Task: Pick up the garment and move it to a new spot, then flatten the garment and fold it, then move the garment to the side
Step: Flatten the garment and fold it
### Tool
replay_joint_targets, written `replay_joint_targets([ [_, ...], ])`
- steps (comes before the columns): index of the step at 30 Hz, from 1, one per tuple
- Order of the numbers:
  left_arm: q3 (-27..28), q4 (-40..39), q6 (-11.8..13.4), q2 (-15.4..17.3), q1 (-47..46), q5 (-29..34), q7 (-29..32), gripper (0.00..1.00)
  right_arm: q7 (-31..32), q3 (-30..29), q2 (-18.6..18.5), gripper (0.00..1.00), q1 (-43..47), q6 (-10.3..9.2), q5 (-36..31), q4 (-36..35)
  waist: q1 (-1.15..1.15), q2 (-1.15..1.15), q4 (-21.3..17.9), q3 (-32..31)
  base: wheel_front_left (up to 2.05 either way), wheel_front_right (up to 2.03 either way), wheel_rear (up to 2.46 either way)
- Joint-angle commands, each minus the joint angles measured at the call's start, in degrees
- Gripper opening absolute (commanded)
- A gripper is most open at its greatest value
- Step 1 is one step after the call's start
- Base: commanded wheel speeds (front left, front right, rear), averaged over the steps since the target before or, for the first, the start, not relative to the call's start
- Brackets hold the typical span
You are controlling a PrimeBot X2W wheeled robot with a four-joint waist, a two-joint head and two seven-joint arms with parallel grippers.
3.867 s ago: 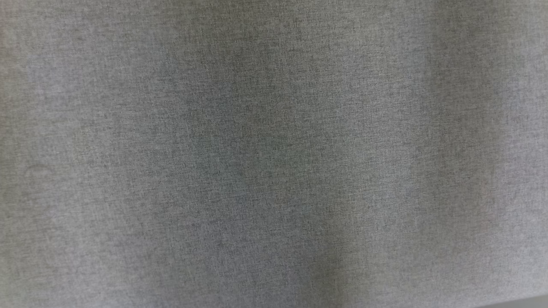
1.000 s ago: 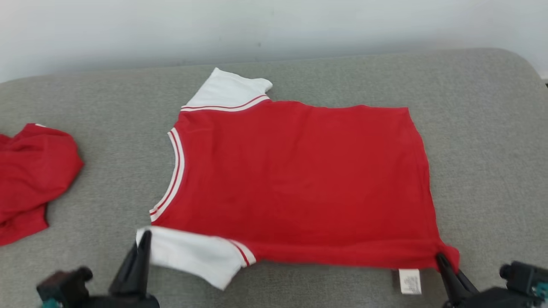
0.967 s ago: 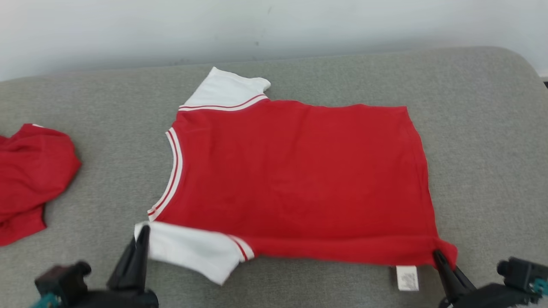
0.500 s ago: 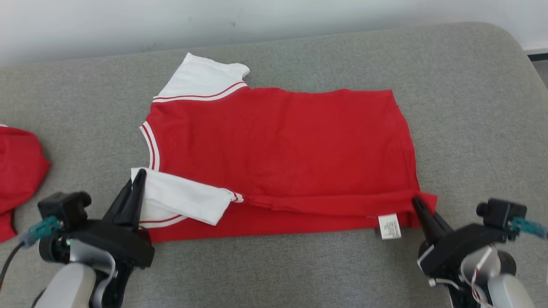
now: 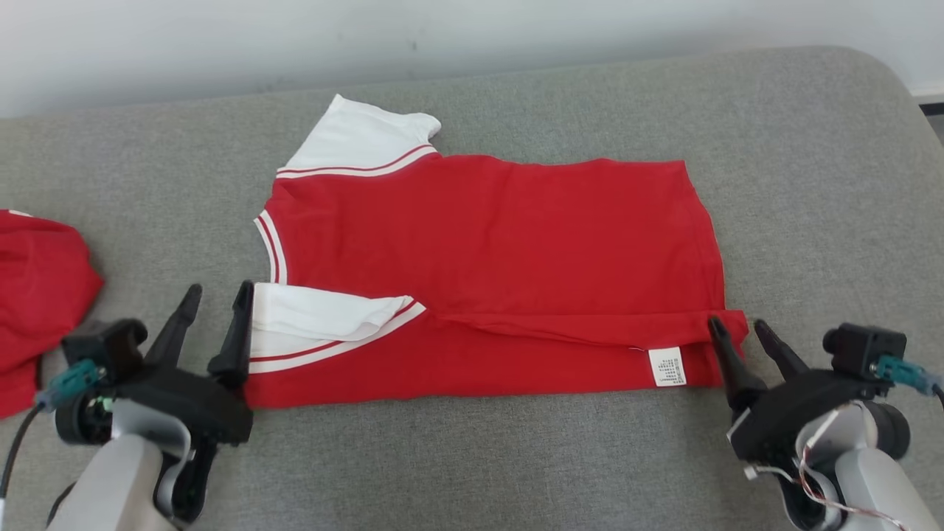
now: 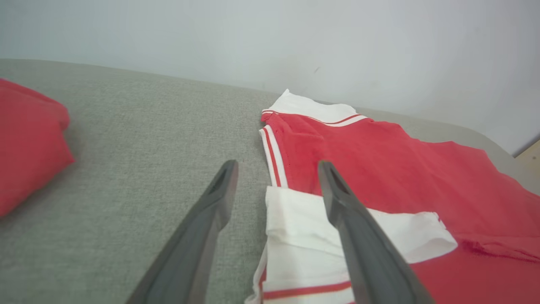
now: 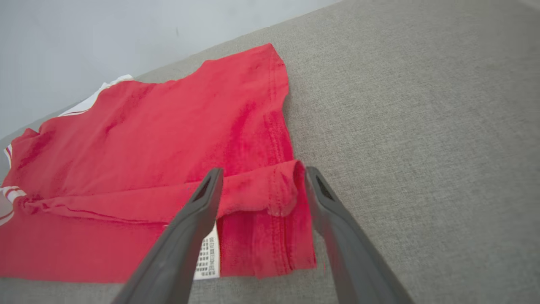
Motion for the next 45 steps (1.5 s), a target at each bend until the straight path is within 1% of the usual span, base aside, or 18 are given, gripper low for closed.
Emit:
replay_joint_targets([
  [1, 0.14, 0.24, -0.26, 0.60, 1.48, 0.50, -0.50, 1.00, -0.88, 0.42, -1.17, 1.00, 1.40, -0.15, -0.77, 0.27, -0.01, -0.01, 0.39, -0.67, 0.00, 0.00, 0.00],
  [5, -0.33, -0.91, -0.32, 1.43, 5.34, 1.66, -0.99, 1.00, -2.91, 1.12, -3.03, 1.00, 4.13, -0.16, -2.44, -0.44, -0.01, -0.01, 0.71, -1.36, 0.00, 0.00, 0.00],
  [8, -0.60, -2.04, -0.42, 1.80, 8.57, 2.15, -1.10, 1.00, -3.37, 0.50, -3.43, 1.00, 6.07, -0.16, -2.67, -0.46, -0.01, -0.01, 0.81, -1.27, 0.00, 0.00, 0.00],
  [11, -0.66, -2.53, -0.27, 1.35, 10.65, 2.37, -1.20, 1.00, -3.64, 0.45, -3.46, 1.00, 6.50, -0.15, -3.62, -0.03, -0.01, -0.01, 1.01, -1.01, 0.00, 0.00, 0.00],
  [17, -1.42, -1.42, 0.05, 0.60, 10.24, 3.90, -1.21, 1.00, -4.11, 0.86, -2.47, 1.00, 4.14, -0.16, -4.70, 2.74, -0.01, -0.01, 1.23, 0.50, 0.00, 0.00, 0.00],
  [20, -2.46, 0.66, -0.32, -0.41, 9.00, 3.46, -1.08, 1.00, -4.60, 1.20, -1.87, 1.00, 2.14, -0.16, -5.92, 6.08, -0.01, -0.01, 1.24, 1.40, 0.00, 0.00, 0.00],
  [21, -2.77, 1.20, -0.38, -0.62, 8.77, 3.19, -1.01, 0.89, -4.66, 1.36, -1.59, 1.00, 1.72, -0.16, -5.96, 7.04, -0.01, -0.01, 1.30, 1.52, 0.00, 0.00, 0.00],
  [22, -3.00, 1.79, -0.37, -0.71, 8.46, 3.01, -1.00, 0.31, -4.57, 1.53, -1.37, 0.60, 1.34, -0.15, -6.01, 8.15, -0.01, -0.01, 1.37, 1.60, 0.00, 0.00, 0.00],
  [23, -3.15, 2.16, -0.46, -0.83, 8.17, 2.84, -1.00, 0.00, -4.81, 1.91, -1.16, 0.22, 1.04, -0.16, -6.22, 9.03, -0.01, -0.01, 1.46, 1.62, 0.00, 0.00, 0.00],
  [24, -3.19, 2.61, -0.51, -0.99, 7.93, 2.63, -1.01, 0.00, -5.08, 2.19, -0.90, 0.00, 0.77, -0.15, -6.29, 9.80, -0.01, -0.01, 1.54, 1.57, 0.00, 0.00, 0.00],
  [26, -3.21, 3.32, -0.63, -1.34, 7.51, 2.21, -1.05, 0.00, -6.01, 2.68, -0.50, 0.00, 0.50, -0.16, -6.16, 11.01, -0.01, -0.01, 1.84, 1.06, 0.00, 0.00, 0.00],
  [29, -2.54, 3.58, -0.72, -1.47, 7.56, 1.43, -1.11, 0.00, -7.47, 3.59, -0.88, 0.00, 0.42, -0.16, -5.41, 12.15, -0.01, -0.01, 2.39, -0.45, 0.00, 0.00, 0.00],
  [35, -0.46, 2.16, -0.60, -1.88, 10.60, 1.70, -1.15, 0.00, -8.93, 4.80, -1.67, 0.00, 1.65, -0.16, -3.43, 12.36, -0.01, -0.01, 3.72, -3.58, 0.00, 0.00, 0.00],
  [40, 1.26, -1.17, -0.44, -3.09, 16.15, 2.71, -1.16, 0.00, -9.21, 5.12, -2.92, 0.00, 5.79, -0.16, -1.55, 9.69, -0.01, -0.01, 4.98, -5.83, 0.00, 0.00, 0.00],
  [45, 2.79, -5.45, 0.77, -4.29, 22.66, 3.68, -1.16, 0.00, -8.39, 4.07, -4.25, 0.00, 12.16, -0.16, -0.58, 4.38, -0.01, -0.01, 5.49, -7.10, 0.00, 0.00, 0.00],
])
